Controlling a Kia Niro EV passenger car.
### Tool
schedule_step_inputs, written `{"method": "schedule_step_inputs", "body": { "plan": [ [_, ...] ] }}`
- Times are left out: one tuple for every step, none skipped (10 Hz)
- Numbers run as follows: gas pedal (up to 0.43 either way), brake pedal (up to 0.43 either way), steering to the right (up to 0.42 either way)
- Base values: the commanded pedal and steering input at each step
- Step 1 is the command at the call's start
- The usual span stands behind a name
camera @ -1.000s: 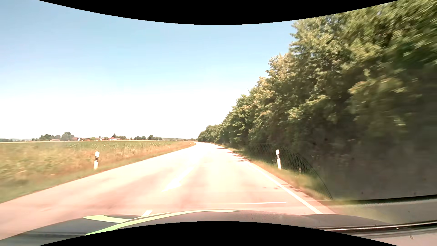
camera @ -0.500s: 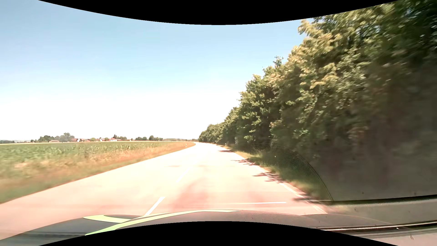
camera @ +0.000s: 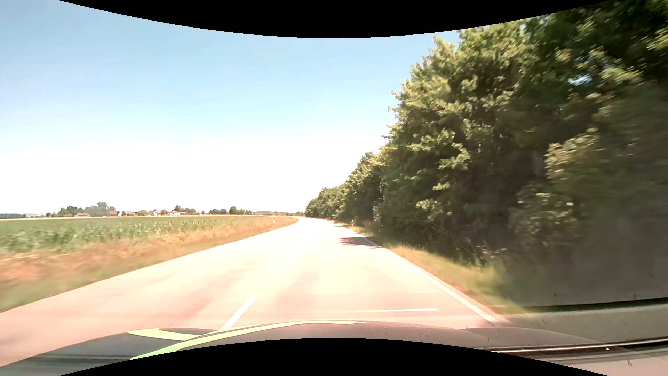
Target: Follow the waypoints while adhering to traffic rules and regulations
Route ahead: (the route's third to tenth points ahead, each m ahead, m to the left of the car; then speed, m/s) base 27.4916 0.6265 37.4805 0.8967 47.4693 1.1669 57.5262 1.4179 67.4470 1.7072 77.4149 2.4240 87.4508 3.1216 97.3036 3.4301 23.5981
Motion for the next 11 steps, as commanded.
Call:
{"method": "schedule_step_inputs", "body": {
  "plan": [
    [0.228,0.000,-0.008],
    [0.220,0.000,-0.008],
    [0.220,0.000,-0.008],
    [0.220,0.000,-0.008],
    [0.209,0.000,-0.008],
    [0.209,0.000,-0.008],
    [0.209,0.000,-0.008],
    [0.209,0.000,-0.008],
    [0.209,0.000,-0.008],
    [0.209,0.000,-0.008],
    [0.209,0.000,-0.008]
  ]
}}
